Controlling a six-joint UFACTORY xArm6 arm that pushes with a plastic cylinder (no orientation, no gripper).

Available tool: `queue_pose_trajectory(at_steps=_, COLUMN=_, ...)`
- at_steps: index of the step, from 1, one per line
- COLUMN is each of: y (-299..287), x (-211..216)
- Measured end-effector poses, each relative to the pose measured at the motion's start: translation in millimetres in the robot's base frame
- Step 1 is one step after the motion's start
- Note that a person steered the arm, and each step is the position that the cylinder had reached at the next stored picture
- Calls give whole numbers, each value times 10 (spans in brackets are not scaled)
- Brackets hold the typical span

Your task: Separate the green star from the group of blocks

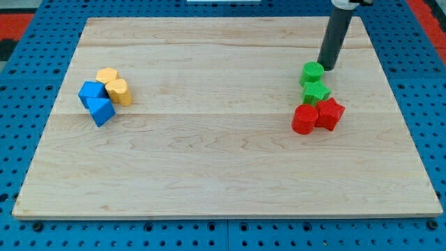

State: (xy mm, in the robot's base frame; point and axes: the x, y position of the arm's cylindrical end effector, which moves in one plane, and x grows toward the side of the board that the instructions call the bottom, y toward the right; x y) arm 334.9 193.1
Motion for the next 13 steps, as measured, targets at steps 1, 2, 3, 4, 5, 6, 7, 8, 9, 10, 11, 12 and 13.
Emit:
queue_pose_trajectory(at_steps=1, y=348, x=123)
queue_pose_trajectory(at_steps=2, y=868, x=618)
queue_pose_trajectory(at_steps=3, y=1115, x=1259)
queue_pose_trajectory(at_steps=4, y=825, x=1794)
queue_pose_trajectory(at_steps=5, y=381, x=1590)
queue_pose_trajectory(at_steps=6, y=261, x=1260)
queue_pose_trajectory(at_steps=7, y=-108, x=1061)
queue_pose_trajectory(at_steps=8, y=-522, x=844)
queue_pose_trajectory(at_steps=9, y=-159, x=790)
queue_pose_trajectory(at_steps=10, y=-193, x=576)
queue_pose_trajectory(at_steps=11, y=-817, x=424)
queue_pose_trajectory(at_steps=12, y=-1338, x=408)
queue_pose_trajectory(at_steps=13, y=-1331, x=408)
